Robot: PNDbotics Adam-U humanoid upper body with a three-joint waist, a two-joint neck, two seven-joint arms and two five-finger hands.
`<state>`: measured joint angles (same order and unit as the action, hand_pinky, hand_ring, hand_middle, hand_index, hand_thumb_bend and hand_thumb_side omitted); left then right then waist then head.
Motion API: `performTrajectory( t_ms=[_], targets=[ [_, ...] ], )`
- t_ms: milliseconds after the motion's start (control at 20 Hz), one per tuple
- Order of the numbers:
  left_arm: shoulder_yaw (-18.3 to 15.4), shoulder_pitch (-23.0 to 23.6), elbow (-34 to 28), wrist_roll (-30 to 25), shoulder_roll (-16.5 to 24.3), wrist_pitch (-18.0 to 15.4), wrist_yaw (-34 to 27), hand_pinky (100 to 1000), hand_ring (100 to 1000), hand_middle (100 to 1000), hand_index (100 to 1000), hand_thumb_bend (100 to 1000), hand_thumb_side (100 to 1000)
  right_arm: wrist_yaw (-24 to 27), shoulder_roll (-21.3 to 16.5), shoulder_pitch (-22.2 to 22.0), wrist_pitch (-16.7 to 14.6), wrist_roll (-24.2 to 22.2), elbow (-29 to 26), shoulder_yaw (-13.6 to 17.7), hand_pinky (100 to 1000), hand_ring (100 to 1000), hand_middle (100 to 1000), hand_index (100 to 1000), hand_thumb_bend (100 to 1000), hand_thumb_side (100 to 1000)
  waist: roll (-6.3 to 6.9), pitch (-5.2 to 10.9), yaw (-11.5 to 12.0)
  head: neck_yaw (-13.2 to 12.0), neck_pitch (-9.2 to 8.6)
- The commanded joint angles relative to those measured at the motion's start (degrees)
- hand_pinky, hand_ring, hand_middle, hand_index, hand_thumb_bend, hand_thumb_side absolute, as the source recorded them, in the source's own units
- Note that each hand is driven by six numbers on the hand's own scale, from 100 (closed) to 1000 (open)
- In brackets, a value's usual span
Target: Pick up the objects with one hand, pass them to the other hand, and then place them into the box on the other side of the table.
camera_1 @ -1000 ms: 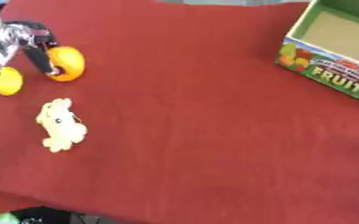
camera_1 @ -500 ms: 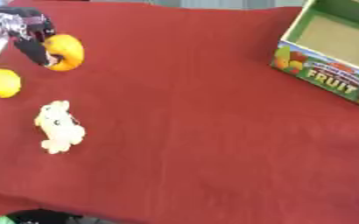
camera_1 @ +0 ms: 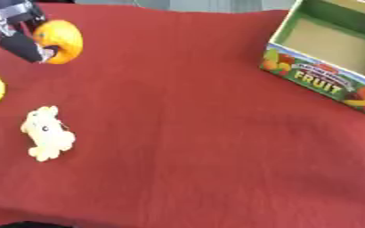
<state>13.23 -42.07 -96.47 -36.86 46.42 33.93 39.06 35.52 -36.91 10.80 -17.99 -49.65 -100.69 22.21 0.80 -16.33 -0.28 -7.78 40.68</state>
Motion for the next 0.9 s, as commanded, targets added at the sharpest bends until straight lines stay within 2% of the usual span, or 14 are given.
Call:
performTrajectory(
  t_ms=[50,200,400,550,900],
  targets=[
    [-0.5,-0.2,-5.7,-4.1,1.4,9.1,-3.0,669,668,546,436,100,187,-0.5,-5.2,3.0,-4.8,-2.3,1.4,-2.1,984,1000,830,996,100,453,-0.27,1.48,0.1,0.7,-0.43],
    [0.0,0.8,-9.9,0.5,0.5,9.5,-6.8,665,666,543,438,100,212,-1.7,-7.0,6.4,-7.0,-2.3,3.7,-4.5,983,1000,839,997,100,435,-0.51,1.68,0.0,1.1,-0.35],
    [0.8,2.1,-13.0,5.9,-0.9,9.3,-11.0,658,663,536,439,100,253,-3.2,-8.4,8.4,-9.5,-2.3,4.5,-7.0,990,1000,856,1000,100,416,-0.77,1.86,-0.1,1.8,-0.25],
    [1.5,2.8,-14.5,9.0,-2.3,8.6,-12.3,654,661,532,438,100,262,-4.8,-8.4,10.8,-10.4,-2.3,5.2,-9.1,996,1000,865,1000,100,407,-0.83,1.99,0.1,2.2,-0.15],
    [2.9,4.3,-17.6,17.0,-7.1,6.2,-14.5,640,654,519,437,100,365,-6.1,-8.2,17.4,-11.7,-2.3,6.9,-14.2,999,1000,872,1000,100,371,-1.32,2.13,0.6,4.0,0.16]
  ],
)
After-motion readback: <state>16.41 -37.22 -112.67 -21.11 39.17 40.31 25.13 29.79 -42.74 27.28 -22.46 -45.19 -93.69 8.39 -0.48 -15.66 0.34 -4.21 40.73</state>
